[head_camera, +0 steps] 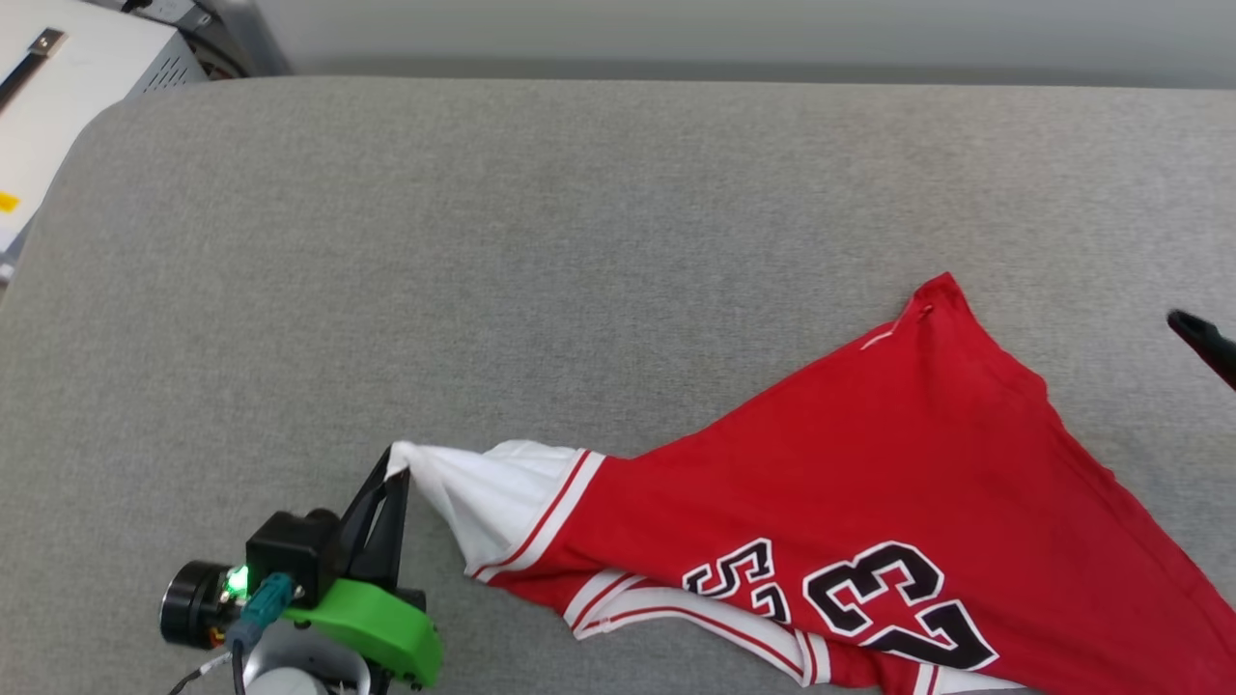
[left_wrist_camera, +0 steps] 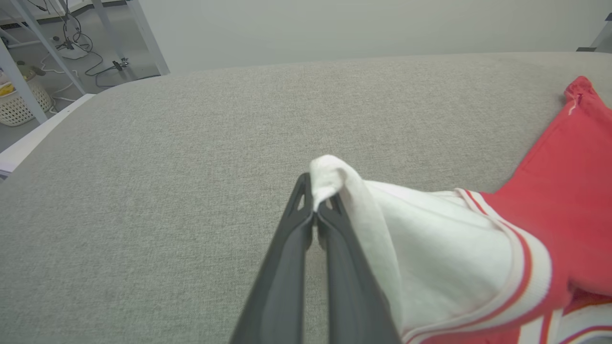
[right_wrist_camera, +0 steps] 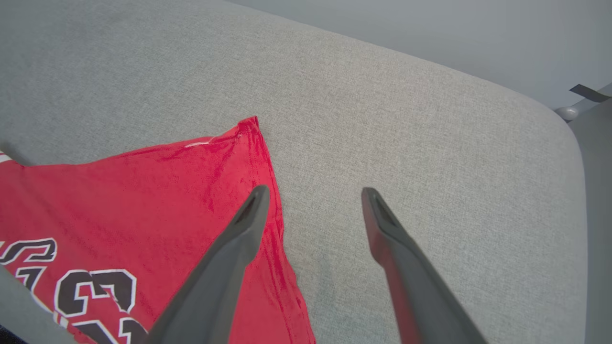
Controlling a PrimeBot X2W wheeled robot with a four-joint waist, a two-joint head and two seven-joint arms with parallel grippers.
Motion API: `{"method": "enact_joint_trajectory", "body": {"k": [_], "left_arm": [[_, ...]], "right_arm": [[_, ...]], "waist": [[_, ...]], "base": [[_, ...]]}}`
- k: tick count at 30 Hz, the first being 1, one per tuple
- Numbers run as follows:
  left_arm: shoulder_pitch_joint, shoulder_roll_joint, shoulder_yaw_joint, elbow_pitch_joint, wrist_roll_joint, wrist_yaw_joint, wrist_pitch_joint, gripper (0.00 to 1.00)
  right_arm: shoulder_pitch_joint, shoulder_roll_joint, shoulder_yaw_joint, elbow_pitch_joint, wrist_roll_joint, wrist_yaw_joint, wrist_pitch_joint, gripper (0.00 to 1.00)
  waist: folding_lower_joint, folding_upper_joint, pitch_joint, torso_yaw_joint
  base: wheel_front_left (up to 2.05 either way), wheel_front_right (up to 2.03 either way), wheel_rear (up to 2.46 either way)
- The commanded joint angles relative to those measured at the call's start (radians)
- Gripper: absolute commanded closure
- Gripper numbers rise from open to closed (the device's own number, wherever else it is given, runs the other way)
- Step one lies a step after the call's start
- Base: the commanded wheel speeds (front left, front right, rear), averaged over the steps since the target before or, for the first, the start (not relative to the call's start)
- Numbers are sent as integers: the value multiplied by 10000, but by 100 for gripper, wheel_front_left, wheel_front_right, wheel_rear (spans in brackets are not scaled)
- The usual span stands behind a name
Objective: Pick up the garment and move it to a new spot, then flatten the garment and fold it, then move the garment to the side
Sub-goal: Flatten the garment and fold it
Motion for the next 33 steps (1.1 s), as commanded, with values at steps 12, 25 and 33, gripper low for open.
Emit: {"method": "enact_joint_trajectory", "body": {"k": [12,25,33], "left_arm": [[-1354,-630,-308,123,491,-294,-62,100],[-1941,-1188,-281,731,671,-723,-142,100],[-1741,-1145,51,1133,790,-962,-156,100]], "right_arm": [[-3676,1913,1979,2373,-1207,-6,1635,0],[-3866,2852,3681,5767,-1278,-6,756,0],[-4148,2571,4409,5485,-561,-6,-1124,100]], "waist": [[0,0,1410,1201],[0,0,1976,1564],[0,0,1018,1017]], "base": [[0,0,0],[0,0,0],[0,0,0]]}}
